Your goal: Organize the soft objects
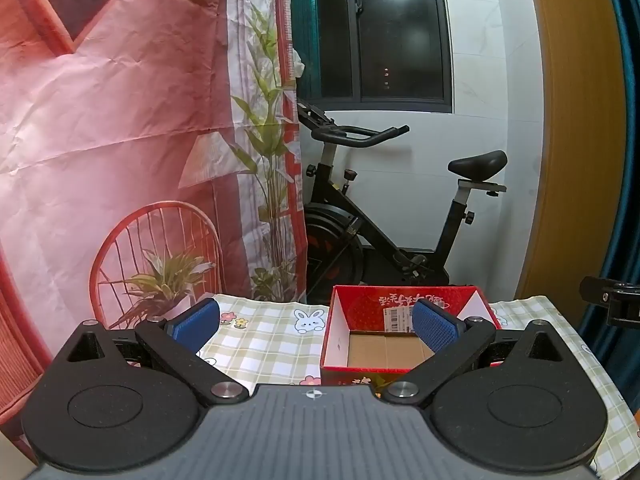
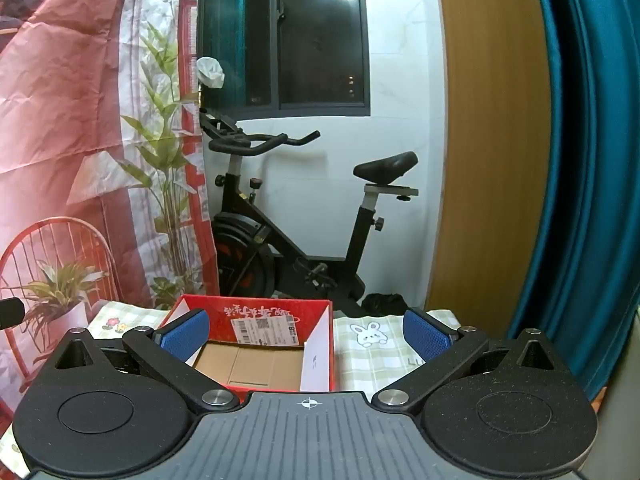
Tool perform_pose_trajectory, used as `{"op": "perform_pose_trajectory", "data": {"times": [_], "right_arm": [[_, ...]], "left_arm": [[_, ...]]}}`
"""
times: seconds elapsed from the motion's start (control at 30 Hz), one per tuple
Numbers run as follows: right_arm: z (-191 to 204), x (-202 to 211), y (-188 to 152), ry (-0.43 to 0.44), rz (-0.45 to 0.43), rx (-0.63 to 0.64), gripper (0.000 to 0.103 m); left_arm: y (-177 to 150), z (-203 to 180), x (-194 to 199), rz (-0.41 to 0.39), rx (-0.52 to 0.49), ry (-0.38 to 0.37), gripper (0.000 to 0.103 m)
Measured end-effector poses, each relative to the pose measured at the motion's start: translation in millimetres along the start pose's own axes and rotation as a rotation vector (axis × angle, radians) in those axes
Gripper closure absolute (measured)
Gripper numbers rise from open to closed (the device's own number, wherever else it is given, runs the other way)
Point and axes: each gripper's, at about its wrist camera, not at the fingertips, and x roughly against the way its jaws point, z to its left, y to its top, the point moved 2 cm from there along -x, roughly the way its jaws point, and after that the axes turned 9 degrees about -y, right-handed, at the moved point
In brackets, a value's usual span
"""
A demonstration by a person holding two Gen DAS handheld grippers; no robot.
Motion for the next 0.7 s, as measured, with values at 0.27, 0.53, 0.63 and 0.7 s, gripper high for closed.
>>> {"op": "perform_pose_trajectory", "data": {"times": [0.27, 0.53, 0.63, 0.7], "right_arm": [[-1.2, 0.4, -0.1, 0.003, 0.000, 0.000, 0.000], [-1.5, 1.1, -0.5, 0.003, -0.002, 0.002, 0.000], [-1.6, 0.8, -0.2, 0.004, -0.001, 0.002, 0.000], [-1.7, 0.8, -0.2, 0.004, -0.001, 0.002, 0.000]], "left_arm": [[-0.7, -1.4, -0.7, 0.002, -0.003, -0.002, 0.000], [-1.0, -2.8, 0.4, 0.001, -0.002, 0.000, 0.000], [-1.0, -2.5, 0.2, 0.002, -0.002, -0.001, 0.000], [-2.0, -1.7, -1.1, 0.003, -0.001, -0.001, 0.000]]}}
